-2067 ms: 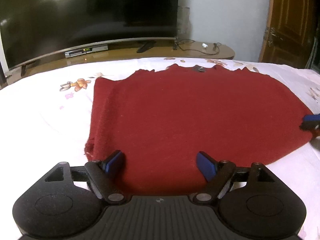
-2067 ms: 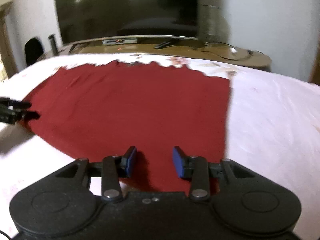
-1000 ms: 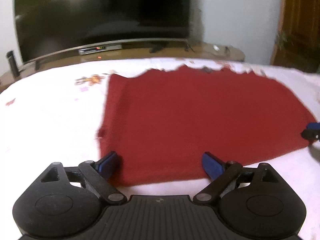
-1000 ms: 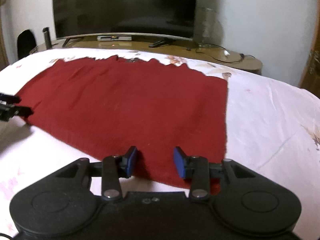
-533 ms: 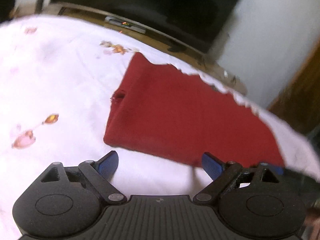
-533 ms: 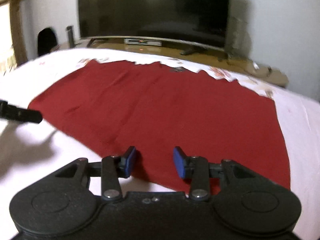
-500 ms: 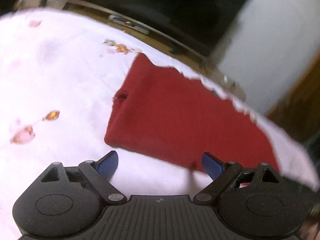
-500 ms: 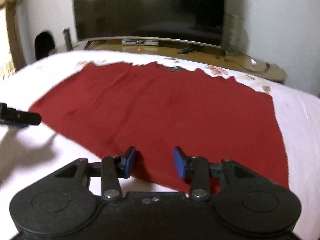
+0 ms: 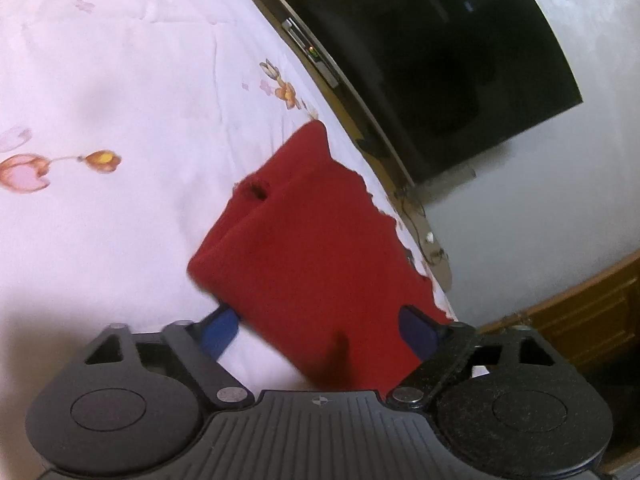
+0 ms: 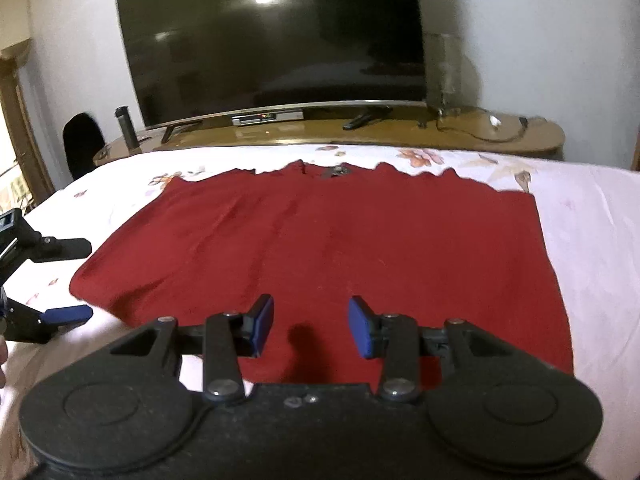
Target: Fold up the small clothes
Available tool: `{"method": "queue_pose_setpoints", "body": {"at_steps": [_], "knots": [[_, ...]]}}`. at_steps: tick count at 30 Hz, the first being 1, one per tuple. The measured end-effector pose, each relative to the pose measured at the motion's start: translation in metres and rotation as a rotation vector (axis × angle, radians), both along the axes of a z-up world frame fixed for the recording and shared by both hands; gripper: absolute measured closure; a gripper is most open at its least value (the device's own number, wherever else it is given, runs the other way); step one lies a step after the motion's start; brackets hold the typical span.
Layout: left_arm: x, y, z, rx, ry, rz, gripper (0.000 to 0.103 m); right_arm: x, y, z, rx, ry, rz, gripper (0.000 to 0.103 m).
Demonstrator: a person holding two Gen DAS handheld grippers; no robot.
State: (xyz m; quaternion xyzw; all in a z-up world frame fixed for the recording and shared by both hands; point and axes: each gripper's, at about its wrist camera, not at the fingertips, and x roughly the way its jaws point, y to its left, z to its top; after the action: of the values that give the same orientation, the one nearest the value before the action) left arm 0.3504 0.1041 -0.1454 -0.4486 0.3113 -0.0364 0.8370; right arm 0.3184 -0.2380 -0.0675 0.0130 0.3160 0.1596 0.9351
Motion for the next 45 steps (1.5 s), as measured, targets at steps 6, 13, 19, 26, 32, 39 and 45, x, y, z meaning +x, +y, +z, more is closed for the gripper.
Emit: {"method": "queue_pose_setpoints", "body": {"at_steps": [6, 13, 19, 26, 32, 39, 45], "knots": [[0.008, 0.003, -0.005, -0.006, -0.037, 0.024, 0.038, 0.006, 0.002, 0.002, 0.027, 0.003, -0.014, 0.063], [0.012, 0.007, -0.012, -0.077, -0.071, 0.107, 0.043, 0.02, 0.015, 0.001, 0.04, 0.005, 0.004, 0.063], [0.009, 0.023, -0.033, -0.158, -0.021, 0.16, 0.092, 0.039, 0.027, 0.004, 0.016, -0.007, 0.004, 0.086], [0.013, 0.022, -0.025, -0.104, -0.09, 0.121, 0.094, 0.046, 0.059, -0.005, -0.155, -0.032, 0.044, 0.093], [0.032, 0.014, 0.007, 0.0, -0.159, 0.003, 0.094, 0.049, 0.065, -0.024, -0.234, -0.031, 0.027, 0.093], [0.072, -0.053, 0.095, 0.153, -0.358, -0.293, 0.094, 0.052, 0.039, -0.025, -0.05, 0.011, -0.002, 0.093], [0.115, -0.169, 0.115, 0.103, -0.394, -0.706, 0.094, 0.061, -0.036, -0.04, 0.419, 0.207, -0.128, 0.103]]}}
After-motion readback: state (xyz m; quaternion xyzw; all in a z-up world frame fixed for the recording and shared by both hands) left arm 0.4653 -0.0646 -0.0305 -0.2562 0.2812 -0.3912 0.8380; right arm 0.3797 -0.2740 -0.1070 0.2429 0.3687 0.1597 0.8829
